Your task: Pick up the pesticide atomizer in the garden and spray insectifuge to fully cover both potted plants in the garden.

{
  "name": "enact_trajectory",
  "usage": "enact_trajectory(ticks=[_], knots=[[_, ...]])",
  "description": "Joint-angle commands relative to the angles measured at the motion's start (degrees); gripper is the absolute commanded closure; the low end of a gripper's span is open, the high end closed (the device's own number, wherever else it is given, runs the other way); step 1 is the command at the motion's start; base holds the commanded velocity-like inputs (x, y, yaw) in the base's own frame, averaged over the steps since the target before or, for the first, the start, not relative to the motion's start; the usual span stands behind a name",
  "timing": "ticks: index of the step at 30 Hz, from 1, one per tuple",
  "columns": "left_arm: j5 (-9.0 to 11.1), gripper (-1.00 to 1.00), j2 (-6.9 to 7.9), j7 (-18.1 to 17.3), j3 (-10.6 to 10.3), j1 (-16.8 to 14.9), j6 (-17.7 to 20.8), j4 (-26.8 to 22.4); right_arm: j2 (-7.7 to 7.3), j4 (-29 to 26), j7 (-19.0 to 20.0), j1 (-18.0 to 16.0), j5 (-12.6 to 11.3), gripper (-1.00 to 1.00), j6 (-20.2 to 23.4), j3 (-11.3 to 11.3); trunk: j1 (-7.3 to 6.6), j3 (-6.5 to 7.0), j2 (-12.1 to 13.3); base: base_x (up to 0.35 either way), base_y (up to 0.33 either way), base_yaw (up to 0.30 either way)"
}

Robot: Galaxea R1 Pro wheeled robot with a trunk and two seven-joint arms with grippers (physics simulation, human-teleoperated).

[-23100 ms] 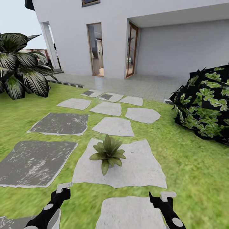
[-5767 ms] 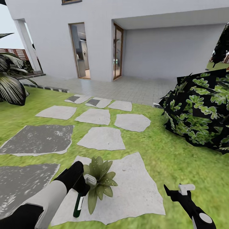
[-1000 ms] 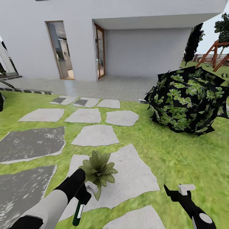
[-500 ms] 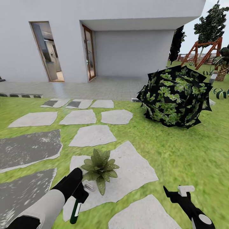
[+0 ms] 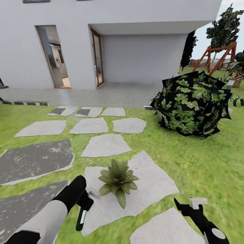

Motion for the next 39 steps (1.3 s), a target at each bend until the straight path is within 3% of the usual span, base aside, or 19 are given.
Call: enact_trajectory(ticks=[1,16,27,39], knots=[[-0.7,1.0,-0.06,-0.6,0.0,0.0,0.1,-0.3,0.05,-0.1,0.4,-0.1,0.6,-1.0,-0.3,-0.3,0.01,-0.05,0.0,0.161,0.325,0.0],[-0.9,1.0,-0.3,-0.6,-0.1,0.0,0.1,0.5,0.09,0.0,0.4,-0.1,0.6,-1.0,-0.4,-0.3,0.01,-0.05,0.0,0.205,0.281,-0.234],[-0.7,1.0,-0.86,-0.7,-0.3,1.0,0.1,1.5,0.08,0.0,0.4,-0.1,0.6,-1.0,-0.4,-0.3,0.01,-0.05,0.0,0.018,0.018,-0.261],[-1.1,1.0,-0.65,-0.6,-0.3,1.0,0.0,5.5,0.07,-0.1,0.4,-0.1,0.6,-1.0,-0.4,-0.3,0.01,-0.05,0.0,-0.139,0.0,-0.025]])
